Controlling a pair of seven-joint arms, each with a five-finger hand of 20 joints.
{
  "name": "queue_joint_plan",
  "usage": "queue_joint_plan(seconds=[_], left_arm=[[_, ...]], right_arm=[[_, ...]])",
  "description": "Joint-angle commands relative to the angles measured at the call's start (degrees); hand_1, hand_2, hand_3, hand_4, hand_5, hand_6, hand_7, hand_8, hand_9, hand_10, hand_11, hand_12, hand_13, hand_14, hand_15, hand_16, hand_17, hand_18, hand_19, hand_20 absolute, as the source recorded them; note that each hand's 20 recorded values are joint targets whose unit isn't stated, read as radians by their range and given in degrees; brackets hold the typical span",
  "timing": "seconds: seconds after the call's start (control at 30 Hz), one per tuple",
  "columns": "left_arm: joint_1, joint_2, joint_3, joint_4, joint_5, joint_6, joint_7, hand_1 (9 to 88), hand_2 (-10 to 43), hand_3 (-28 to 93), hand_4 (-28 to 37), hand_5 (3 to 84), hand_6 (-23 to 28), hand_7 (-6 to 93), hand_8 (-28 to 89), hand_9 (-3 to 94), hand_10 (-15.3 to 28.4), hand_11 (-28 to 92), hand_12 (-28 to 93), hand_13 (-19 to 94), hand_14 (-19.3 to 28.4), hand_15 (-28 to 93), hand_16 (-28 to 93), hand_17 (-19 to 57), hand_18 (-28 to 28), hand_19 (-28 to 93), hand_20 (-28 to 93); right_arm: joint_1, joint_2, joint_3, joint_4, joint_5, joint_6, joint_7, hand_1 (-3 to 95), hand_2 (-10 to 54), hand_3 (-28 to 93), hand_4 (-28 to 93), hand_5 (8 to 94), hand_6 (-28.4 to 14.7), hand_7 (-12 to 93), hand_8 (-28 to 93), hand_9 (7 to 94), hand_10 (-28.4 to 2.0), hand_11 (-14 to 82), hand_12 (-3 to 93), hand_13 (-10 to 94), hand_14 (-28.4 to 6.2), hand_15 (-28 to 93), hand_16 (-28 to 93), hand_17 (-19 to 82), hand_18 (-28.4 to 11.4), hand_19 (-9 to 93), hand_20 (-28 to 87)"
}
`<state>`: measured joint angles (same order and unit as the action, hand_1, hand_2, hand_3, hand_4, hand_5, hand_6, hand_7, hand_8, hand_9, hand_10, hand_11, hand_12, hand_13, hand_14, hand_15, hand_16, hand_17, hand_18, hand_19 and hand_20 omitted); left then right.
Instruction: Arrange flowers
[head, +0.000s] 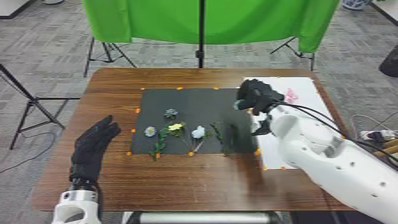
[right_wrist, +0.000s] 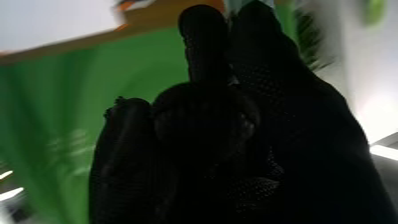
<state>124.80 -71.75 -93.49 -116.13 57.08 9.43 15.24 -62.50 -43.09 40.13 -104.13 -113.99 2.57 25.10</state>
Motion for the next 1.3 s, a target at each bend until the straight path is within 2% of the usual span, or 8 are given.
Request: queue_joint_plan(seconds=[0.03, 0.2, 0.37, 0.5, 0.8, 1.0, 1.17, 1.3], left_arm=[[1.0, -0.36, 0.63, 0.76, -0.05, -0.66, -0.94, 25.5, -1.3, 67, -23.1, 45.8, 3.2, 10.9, -5, 43.1, 12.4, 15, 14, 32, 16.4, 23, 4, 3.8, 13.5, 6, 22], [1.2, -0.4, 0.66, 0.79, -0.05, -0.87, -0.91, 25.3, -1.3, 67, -23.1, 45.8, 3.2, 10.8, -5, 43.2, 12.5, 15, 14, 32, 16.4, 23, 4, 3.8, 13.5, 6, 22], [1.2, -0.48, 0.53, 0.86, 0.01, -1.16, -0.57, 25.3, -1.4, 67, -23.0, 45.7, 3.0, 11.0, -5, 43.2, 12.5, 15, 14, 32, 16.4, 23, 4, 3.8, 13.5, 6, 22], [1.3, -0.58, 0.43, 0.9, 0.0, -1.53, -0.2, 25.3, -1.4, 67, -22.9, 45.5, 2.9, 10.9, -5, 43.1, 12.5, 15, 15, 32, 16.5, 23, 4, 3.8, 13.5, 6, 22], [1.2, -0.85, 0.45, 1.06, 0.24, -2.28, -0.27, 25.2, -1.9, 67, -22.8, 45.4, 3.0, 10.8, -5, 43.0, 12.4, 15, 15, 32, 16.4, 22, 4, 3.7, 13.5, 6, 22], [1.1, -0.94, 0.45, 1.05, 0.26, -1.94, -0.3, 25.3, -2.0, 67, -22.7, 45.3, 3.0, 10.7, -5, 42.8, 12.3, 14, 15, 32, 16.4, 22, 4, 3.7, 13.5, 6, 22], [1.3, -0.92, 0.47, 0.93, 0.28, -1.85, -0.29, 25.4, -2.1, 67, -22.5, 45.3, 3.0, 10.7, -5, 42.8, 12.3, 14, 15, 32, 16.5, 22, 4, 3.7, 13.5, 6, 22], [1.6, -0.91, 0.35, 0.85, 0.12, -1.61, -0.2, 25.4, -2.2, 67, -22.4, 45.3, 3.0, 10.8, -5, 42.8, 12.3, 14, 15, 32, 16.4, 22, 4, 3.7, 13.6, 6, 22]], right_arm=[[0.1, -3.6, -2.2, 2.3, -1.3, -3.0, -0.1, 65.3, -9.5, 47, -12, 77.0, -1.1, 19, 14, 90.7, -9.7, 8.3, 41.6, 93, -0.8, 54, 37, 68, -8.5, 93, 52], [-0.7, -2.8, -1.8, 1.7, -0.6, -6.1, 0.2, 60.9, -9.5, 44, -11, 73.8, -1.7, 16, 12, 86.8, -10.3, 13.1, 37.9, 92, -1.2, 55, 37, 68, -8.5, 93, 52], [-0.7, -2.7, -1.9, 1.7, -0.6, -6.6, 0.0, 50.4, -9.5, 57, -18, 70.3, -0.6, 17, 5, 83.2, -11.7, 20.9, 30.0, 92, -1.5, 55, 36, 67, -8.8, 93, 52], [-0.7, -2.5, -1.4, 1.2, -0.7, -7.0, -0.1, 46.1, -9.5, 61, -20, 69.0, -0.4, 17, -8, 82.1, -12.2, 24.0, 24.9, 92, -1.7, 55, 36, 67, -8.8, 93, 52], [-1.2, -1.5, 2.7, -0.3, -3.3, -6.8, -0.3, 35.6, -9.5, 53, -24, 64.7, -1.3, 13, -7, 81.9, -13.6, 24.3, 23.8, 91, -2.5, 54, 36, 67, -9.3, 93, 52], [-0.8, -0.6, 5.4, 0.5, -3.1, -6.7, 1.4, 35.3, -9.5, 47, -28, 64.5, -1.6, 12, -7, 82.0, -13.9, 24.1, 24.0, 91, -3.0, 54, 36, 66, -9.8, 93, 51], [-1.9, -0.3, 9.7, 1.6, -3.2, -4.2, 3.6, 33.6, -9.5, 57, -24, 64.7, -1.7, 12, -7, 78.8, -15.0, 20.7, 23.1, 90, -3.4, 53, 36, 64, -11.6, 93, 51], [-4.8, 1.2, 13.4, -1.6, 6.8, -2.9, 0.9, 33.1, -9.5, 58, -19, 65.6, -1.5, 13, -7, 78.6, -15.2, 20.9, 23.5, 89, -4.0, 53, 36, 62, -12.4, 93, 52]])
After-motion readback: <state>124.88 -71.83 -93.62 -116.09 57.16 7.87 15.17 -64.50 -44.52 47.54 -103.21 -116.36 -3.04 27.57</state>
